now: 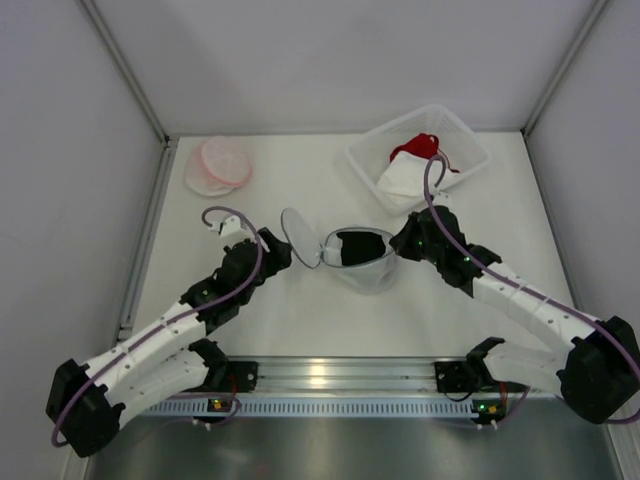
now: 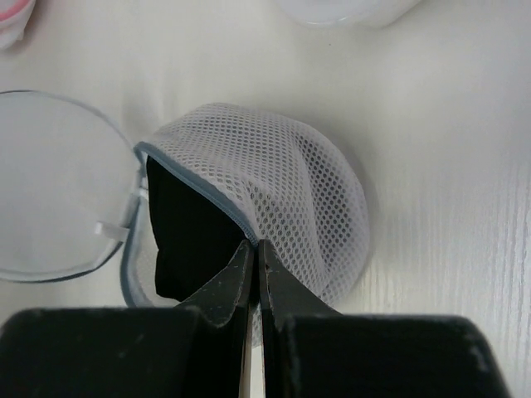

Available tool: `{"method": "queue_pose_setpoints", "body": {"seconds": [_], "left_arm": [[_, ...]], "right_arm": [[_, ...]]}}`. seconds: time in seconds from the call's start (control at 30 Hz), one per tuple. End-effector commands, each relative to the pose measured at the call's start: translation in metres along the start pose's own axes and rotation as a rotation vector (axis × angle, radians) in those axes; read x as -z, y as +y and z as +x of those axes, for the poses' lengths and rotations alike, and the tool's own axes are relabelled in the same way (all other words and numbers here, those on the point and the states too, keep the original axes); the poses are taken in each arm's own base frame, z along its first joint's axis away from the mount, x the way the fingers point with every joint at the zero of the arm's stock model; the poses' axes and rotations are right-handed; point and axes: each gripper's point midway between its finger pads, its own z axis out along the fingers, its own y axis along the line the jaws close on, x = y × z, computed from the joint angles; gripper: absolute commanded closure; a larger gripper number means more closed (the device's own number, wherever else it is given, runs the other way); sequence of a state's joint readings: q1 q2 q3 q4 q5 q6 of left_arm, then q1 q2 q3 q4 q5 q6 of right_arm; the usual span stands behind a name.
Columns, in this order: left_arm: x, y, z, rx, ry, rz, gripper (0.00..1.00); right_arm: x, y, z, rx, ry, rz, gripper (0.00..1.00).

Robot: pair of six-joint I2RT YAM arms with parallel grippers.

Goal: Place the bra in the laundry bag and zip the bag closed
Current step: Open the laundry bag at the center of the board, then adjust the laundry bag at the center of the board.

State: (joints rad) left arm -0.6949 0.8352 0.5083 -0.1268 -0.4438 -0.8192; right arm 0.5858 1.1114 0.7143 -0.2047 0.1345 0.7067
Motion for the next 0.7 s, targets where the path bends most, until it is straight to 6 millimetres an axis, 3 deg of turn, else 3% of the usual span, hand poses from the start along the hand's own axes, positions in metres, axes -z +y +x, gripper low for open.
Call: {"method": "queue_pose_setpoints", "body": {"seconds": [0.0,0.03,0.13,0.23,0.3,0.37,0.47,0.57,0.67], "left_arm": [[0.001,0.009,-0.016,0.097,-0.056,-0.078,0.26],[0.004,0.012,-0.020,0.098,-0.069,-0.092,0.14],[0.013,0.018,-0.041,0.048,-0.124,-0.145,0.11],[0.029,0.021,-0.075,0.000,-0.199,-0.211,0.09],[0.034,0.005,-0.084,-0.090,-0.174,-0.157,0.13],[0.024,-0.022,-0.065,-0.145,-0.063,-0.036,0.20],[0.001,-0.034,-0.022,-0.143,0.102,0.010,0.24],[-0.019,-0.046,0.001,-0.144,0.176,0.047,0.26],[-0.038,-0.054,0.007,-0.170,0.167,0.065,0.31]], "right_arm": [[0.007,0.016,-0.023,0.010,-0.081,-0.062,1.00],[0.007,0.017,-0.022,0.021,-0.076,-0.073,1.00],[0.006,0.017,-0.019,0.023,-0.065,-0.077,1.00],[0.006,0.016,-0.019,0.020,-0.066,-0.076,1.00],[0.006,0.017,-0.020,0.019,-0.071,-0.077,1.00],[0.005,0.017,-0.020,0.021,-0.072,-0.078,1.00],[0.003,0.017,-0.019,0.025,-0.063,-0.072,1.00],[0.005,0.018,-0.020,0.022,-0.059,-0.068,1.00],[0.007,0.017,-0.021,0.017,-0.068,-0.071,1.00]]}}
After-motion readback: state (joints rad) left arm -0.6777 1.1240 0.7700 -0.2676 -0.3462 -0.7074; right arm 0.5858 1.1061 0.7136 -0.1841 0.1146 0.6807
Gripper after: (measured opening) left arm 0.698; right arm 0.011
